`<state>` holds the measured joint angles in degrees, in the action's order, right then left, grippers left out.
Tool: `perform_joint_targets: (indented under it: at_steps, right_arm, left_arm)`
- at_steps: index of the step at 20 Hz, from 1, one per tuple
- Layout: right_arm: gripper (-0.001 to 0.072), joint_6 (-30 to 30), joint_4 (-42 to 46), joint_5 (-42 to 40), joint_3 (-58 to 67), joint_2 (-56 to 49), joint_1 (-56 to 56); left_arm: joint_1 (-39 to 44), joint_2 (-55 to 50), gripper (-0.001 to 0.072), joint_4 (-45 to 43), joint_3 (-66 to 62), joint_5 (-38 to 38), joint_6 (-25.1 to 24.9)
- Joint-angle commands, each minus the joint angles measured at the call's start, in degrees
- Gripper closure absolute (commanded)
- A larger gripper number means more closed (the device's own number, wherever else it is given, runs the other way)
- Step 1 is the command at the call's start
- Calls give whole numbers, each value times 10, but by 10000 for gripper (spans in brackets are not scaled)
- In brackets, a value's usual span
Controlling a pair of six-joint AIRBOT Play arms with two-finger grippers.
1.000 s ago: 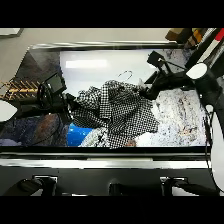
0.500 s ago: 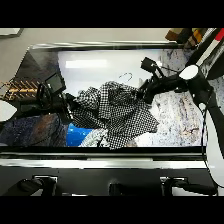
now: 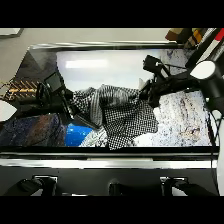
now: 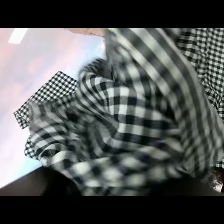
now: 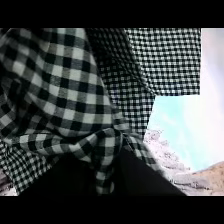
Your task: Fold the clothes and pants, and hang the long-sleeved shirts on hangers.
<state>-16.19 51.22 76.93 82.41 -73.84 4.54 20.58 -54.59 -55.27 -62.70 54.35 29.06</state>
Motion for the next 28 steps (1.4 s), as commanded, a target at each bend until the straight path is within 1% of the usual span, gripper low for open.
perform_joint_targets:
  at_steps: [1, 2, 6, 7, 8, 10, 13, 14, 15, 16, 17, 18, 20, 22, 23, 24, 25, 26, 27, 28]
  right_arm:
    - [686, -26, 38, 30, 1, 46, 0]
    - [686, -32, 43, 35, 1, 58, 0]
    - [687, -65, 57, 37, 1, 104, 0]
    - [687, -77, 62, 40, 1, 113, 0]
    - [687, -93, 70, 42, 1, 122, 0]
    - [687, -143, 92, 35, 1, 145, 0]
    - [688, -255, 153, 1, 1, 190, 0]
    - [688, -309, 194, -26, 1, 210, 0]
    - [687, -387, 252, -56, 1, 230, 0]
    - [686, -487, 334, -86, 2, 253, 0]
    - [687, -561, 417, -102, 2, 275, 0]
    - [686, -625, 508, -105, 4, 296, 0]
    - [686, -734, 662, -71, 10, 330, 0]
    - [687, -790, 779, -23, 16, 351, 0]
    - [687, -818, 833, 0, 16, 358, 0]
    - [687, -839, 880, 22, 16, 361, 0]
    - [686, -842, 928, 41, 16, 361, 0]
    - [686, -842, 960, 44, 16, 360, 0]
    - [685, -848, 972, 36, 16, 361, 0]
    - [685, -872, 968, 21, 16, 361, 0]
  left_arm:
    - [0, 0, 170, -3, 0, -16, 44]
    - [-2, 0, 170, -3, 0, -24, 57]
    - [-2, 0, 158, -3, 0, -54, 60]
    - [-2, 0, 158, -3, 0, -64, 71]
    - [-3, 0, 158, -3, 0, -77, 92]
    - [-3, 0, 158, -3, 0, -114, 154]
    - [-3, 1, 158, -3, 0, -156, 236]
    - [-3, 1, 158, -3, 0, -161, 255]
    - [-3, 2, 158, -3, 0, -163, 270]
    - [-2, 3, 158, -3, 0, -163, 285]
    - [-2, 5, 158, -3, 0, -163, 299]
    - [-2, 7, 159, -3, 0, -163, 311]
    - [-2, 12, 158, -3, 0, -162, 333]
    - [-2, 13, 159, -3, 0, -162, 358]
    - [-2, 12, 159, -3, 0, -163, 362]
    - [-1, 12, 159, -3, 0, -162, 367]
    - [-1, 12, 159, -3, 0, -162, 377]
    - [-1, 12, 159, -3, 0, -162, 388]
    - [-1, 12, 159, -2, 0, -162, 396]
    - [-1, 12, 159, -3, 0, -161, 400]
